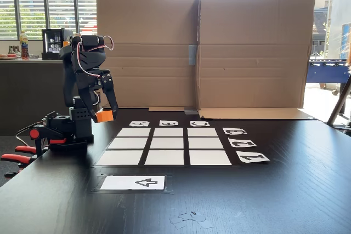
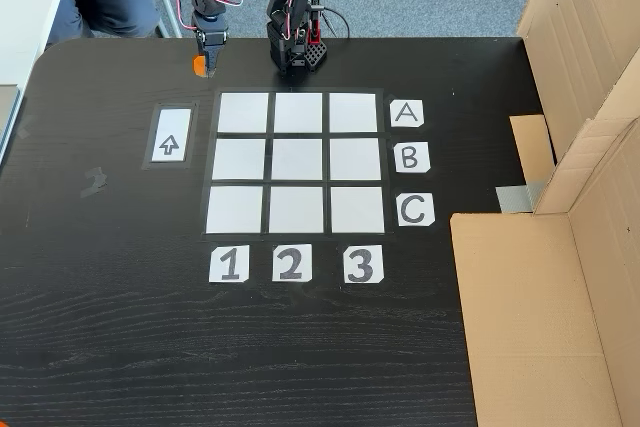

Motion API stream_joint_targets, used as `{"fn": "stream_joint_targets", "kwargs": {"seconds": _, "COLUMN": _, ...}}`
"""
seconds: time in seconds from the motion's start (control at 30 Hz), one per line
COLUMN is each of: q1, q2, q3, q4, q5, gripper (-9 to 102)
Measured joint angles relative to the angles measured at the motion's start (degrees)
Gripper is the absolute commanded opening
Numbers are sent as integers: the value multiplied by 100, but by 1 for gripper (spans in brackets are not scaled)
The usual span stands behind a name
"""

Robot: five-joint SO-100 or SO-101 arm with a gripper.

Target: Pick up the round, orange token and place it in the grid on square A1.

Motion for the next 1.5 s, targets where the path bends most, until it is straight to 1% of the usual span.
{"fn": "stream_joint_targets", "kwargs": {"seconds": 0.37, "q1": -668, "q2": 1503, "q3": 1969, "q4": -158, "q5": -35, "gripper": 4}}
{"fn": "stream_joint_targets", "kwargs": {"seconds": 0.7, "q1": -949, "q2": 1995, "q3": 3173, "q4": -826, "q5": -35, "gripper": 4}}
{"fn": "stream_joint_targets", "kwargs": {"seconds": 0.93, "q1": -976, "q2": 1441, "q3": 3305, "q4": -1521, "q5": -35, "gripper": 4}}
{"fn": "stream_joint_targets", "kwargs": {"seconds": 1.4, "q1": -1538, "q2": -264, "q3": 3313, "q4": -2979, "q5": -44, "gripper": 4}}
{"fn": "stream_joint_targets", "kwargs": {"seconds": 1.5, "q1": -1635, "q2": -510, "q3": 3313, "q4": -3173, "q5": -44, "gripper": 4}}
